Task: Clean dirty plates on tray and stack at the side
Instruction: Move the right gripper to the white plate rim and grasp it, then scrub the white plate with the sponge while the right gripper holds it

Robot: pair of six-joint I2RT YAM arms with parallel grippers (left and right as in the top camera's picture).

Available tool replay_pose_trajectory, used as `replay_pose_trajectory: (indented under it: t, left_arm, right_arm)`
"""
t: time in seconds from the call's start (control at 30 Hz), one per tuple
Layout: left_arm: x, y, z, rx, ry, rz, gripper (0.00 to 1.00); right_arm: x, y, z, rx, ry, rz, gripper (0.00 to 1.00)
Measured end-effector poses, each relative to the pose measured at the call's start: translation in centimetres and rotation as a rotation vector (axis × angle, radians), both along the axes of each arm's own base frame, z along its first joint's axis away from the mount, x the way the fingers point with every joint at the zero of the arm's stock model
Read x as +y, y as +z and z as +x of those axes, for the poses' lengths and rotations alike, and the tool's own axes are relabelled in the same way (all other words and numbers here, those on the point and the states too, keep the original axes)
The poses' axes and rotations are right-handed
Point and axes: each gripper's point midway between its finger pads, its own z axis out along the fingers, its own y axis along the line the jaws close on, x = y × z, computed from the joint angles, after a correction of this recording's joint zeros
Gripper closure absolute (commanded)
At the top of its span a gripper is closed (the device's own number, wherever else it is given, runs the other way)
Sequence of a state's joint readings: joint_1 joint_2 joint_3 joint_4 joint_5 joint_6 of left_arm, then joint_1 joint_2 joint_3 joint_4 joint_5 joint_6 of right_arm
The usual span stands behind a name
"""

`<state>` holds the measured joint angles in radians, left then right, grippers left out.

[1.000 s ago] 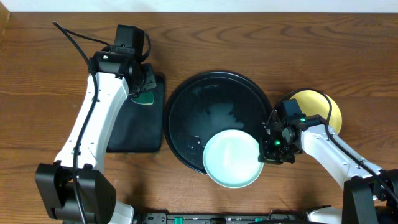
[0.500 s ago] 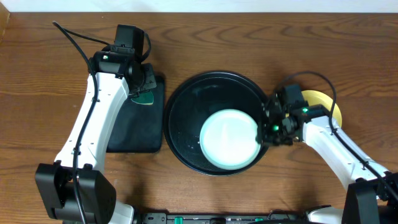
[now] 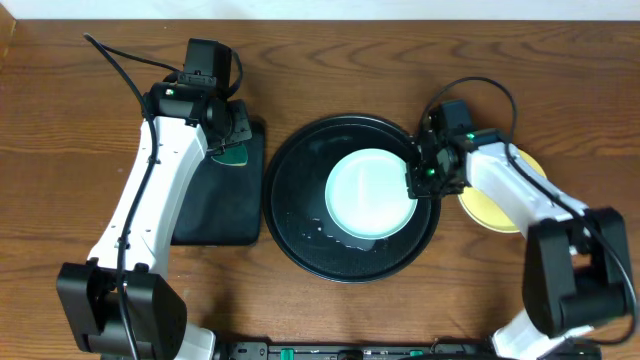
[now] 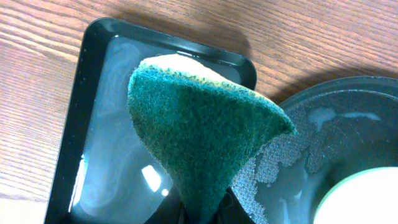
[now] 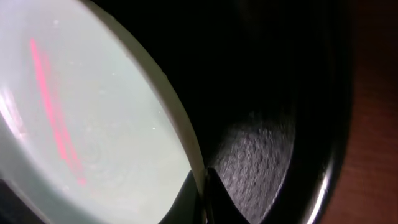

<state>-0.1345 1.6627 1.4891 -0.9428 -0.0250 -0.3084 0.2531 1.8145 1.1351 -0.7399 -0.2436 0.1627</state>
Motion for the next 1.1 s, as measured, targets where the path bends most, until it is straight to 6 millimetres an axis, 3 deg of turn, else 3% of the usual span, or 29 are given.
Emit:
replay_pose_trajectory:
  t: [0.13, 0.2, 0.3, 0.5, 0.67, 0.77, 0.97, 1.1]
  left_arm:
    - [-0.6, -0.2, 0.0, 0.003, -0.013, -0.034, 0.93]
    - [-0.9, -0.6, -0.1, 0.009, -0.02, -0.049, 0.93]
    - [-1.4, -1.3, -0.3, 0.016, -0.031, -0.067, 0.93]
    - [-3.9, -2.0, -0.7, 0.02, -0.095, -0.075, 0.93]
    - [-7.1, -1.8, -1.0, 0.003, -0.179, -0.084, 0.93]
    - [-8.8, -1.9, -1.1, -0.002, -0.221, -0.093, 0.93]
    - [-10.1, -4.1, -1.3, 0.054, -0.251, -0.081, 0.93]
    - [-11.1, -5.5, -1.6, 0.086, -0.275, -0.073, 0.93]
  right_arm:
    - [0.5, -0.6, 0.3, 0.0, 0.059, -0.009, 0.76]
    - [1.0, -0.7, 0.1, -0.002, 0.091, -0.01, 0.53]
    - [1.7, -0.6, 0.1, -0.017, 0.13, -0.009, 0.42]
    - [2.0, -0.3, 1.6, -0.057, 0.056, 0.016, 0.44]
    - [1.0, -0.4, 1.4, -0.001, -0.077, 0.028, 0.54]
    - [0.8, -0.4, 1.2, 0.026, -0.122, 0.044, 0.55]
    - [1.0, -0.5, 0.5, 0.055, -0.142, 0.034, 0.64]
    - [1.0, -0.7, 0.9, 0.033, -0.158, 0.014, 0.76]
